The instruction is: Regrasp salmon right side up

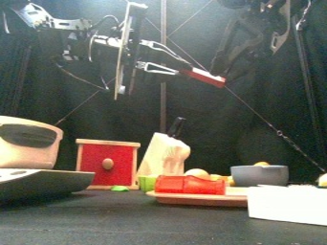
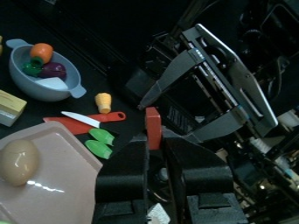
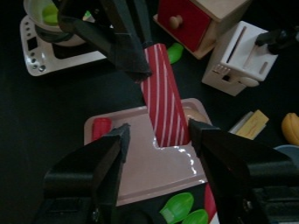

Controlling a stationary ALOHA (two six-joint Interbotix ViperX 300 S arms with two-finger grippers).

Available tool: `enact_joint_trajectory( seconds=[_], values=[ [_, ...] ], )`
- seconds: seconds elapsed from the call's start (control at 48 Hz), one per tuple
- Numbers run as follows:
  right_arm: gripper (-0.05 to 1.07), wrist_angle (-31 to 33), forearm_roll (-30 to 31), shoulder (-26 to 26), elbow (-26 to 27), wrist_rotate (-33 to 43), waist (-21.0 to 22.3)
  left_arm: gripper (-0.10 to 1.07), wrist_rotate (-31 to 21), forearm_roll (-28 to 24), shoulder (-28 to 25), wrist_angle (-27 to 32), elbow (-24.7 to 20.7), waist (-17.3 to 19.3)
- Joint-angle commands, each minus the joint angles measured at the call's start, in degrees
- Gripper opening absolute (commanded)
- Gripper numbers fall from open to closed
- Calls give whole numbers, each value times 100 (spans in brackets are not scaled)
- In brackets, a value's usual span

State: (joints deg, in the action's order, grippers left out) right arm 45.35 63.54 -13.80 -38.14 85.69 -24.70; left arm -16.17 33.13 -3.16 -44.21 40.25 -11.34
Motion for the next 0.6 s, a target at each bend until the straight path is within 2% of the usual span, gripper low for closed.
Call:
enact_joint_trajectory(
  seconds=[0.0, 0.333, 0.583],
  values=[
    [88, 132, -53, -26, 202, -88, 26, 45, -132, -26, 18, -62, -149, 18],
    [85, 167, -202, 62, 316, -316, 26, 45, -378, -53, -79, -62, -97, 79],
    [71, 149, -299, 167, 343, -308, 114, 46, -396, -44, -123, -26, -123, 114]
  ],
)
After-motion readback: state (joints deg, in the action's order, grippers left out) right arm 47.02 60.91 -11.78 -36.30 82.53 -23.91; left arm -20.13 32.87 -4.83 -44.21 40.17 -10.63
